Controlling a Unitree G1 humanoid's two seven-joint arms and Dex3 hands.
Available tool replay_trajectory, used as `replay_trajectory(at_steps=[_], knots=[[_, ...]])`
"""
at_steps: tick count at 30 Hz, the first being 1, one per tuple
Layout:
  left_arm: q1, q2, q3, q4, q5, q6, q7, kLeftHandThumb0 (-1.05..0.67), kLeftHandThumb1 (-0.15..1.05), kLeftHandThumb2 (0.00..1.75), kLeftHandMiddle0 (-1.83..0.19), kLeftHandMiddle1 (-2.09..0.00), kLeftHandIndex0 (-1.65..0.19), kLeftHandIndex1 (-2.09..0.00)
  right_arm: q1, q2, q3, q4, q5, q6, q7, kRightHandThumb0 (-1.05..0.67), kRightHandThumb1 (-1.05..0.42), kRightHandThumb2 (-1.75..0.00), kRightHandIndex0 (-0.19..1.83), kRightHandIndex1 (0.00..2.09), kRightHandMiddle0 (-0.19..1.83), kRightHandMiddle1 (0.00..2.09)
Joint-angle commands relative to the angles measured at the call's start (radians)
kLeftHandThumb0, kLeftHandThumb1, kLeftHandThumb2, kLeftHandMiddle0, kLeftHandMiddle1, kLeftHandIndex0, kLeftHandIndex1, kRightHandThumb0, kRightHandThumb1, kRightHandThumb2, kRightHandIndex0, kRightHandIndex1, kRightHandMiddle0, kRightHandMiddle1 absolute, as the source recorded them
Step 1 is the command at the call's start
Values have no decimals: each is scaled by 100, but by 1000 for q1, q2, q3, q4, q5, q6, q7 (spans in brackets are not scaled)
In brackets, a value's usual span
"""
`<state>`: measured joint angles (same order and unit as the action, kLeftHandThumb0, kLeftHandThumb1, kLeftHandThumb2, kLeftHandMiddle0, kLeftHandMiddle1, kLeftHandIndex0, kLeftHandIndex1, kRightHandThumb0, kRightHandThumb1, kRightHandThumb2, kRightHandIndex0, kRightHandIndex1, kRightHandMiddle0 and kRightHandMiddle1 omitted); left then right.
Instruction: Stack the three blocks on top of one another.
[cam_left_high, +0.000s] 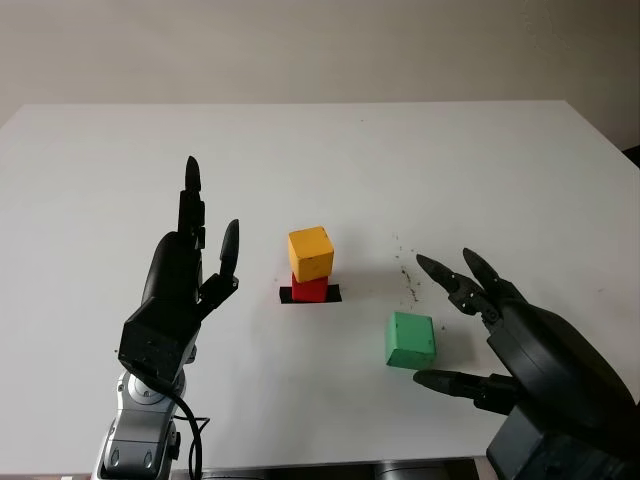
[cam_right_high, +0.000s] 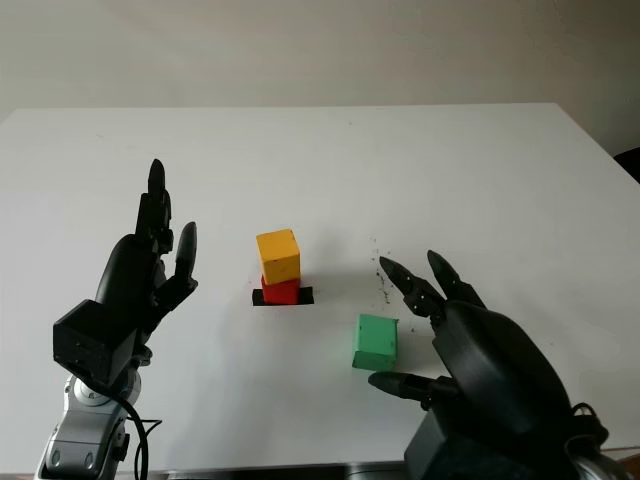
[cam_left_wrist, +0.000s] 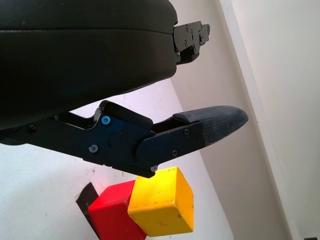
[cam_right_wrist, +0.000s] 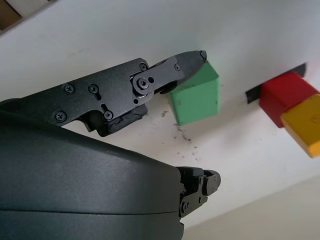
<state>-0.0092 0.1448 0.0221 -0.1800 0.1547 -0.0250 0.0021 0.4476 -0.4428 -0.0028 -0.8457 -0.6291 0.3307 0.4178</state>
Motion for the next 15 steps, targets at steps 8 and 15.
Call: replay_trajectory(at_steps=[8, 15], knots=[[4, 1, 2, -22, 4, 9, 2, -75, 105, 70, 19, -1, 19, 0, -25, 2, 1, 71, -15, -42, -25, -45, -93, -5, -9, 6, 20, 7], [1, 0, -2, -21, 2, 4, 0, -75, 105, 71, 19, 0, 19, 0, -37, 7, 3, 116, -3, -80, -48, -44, -91, -5, -7, 7, 26, 9]])
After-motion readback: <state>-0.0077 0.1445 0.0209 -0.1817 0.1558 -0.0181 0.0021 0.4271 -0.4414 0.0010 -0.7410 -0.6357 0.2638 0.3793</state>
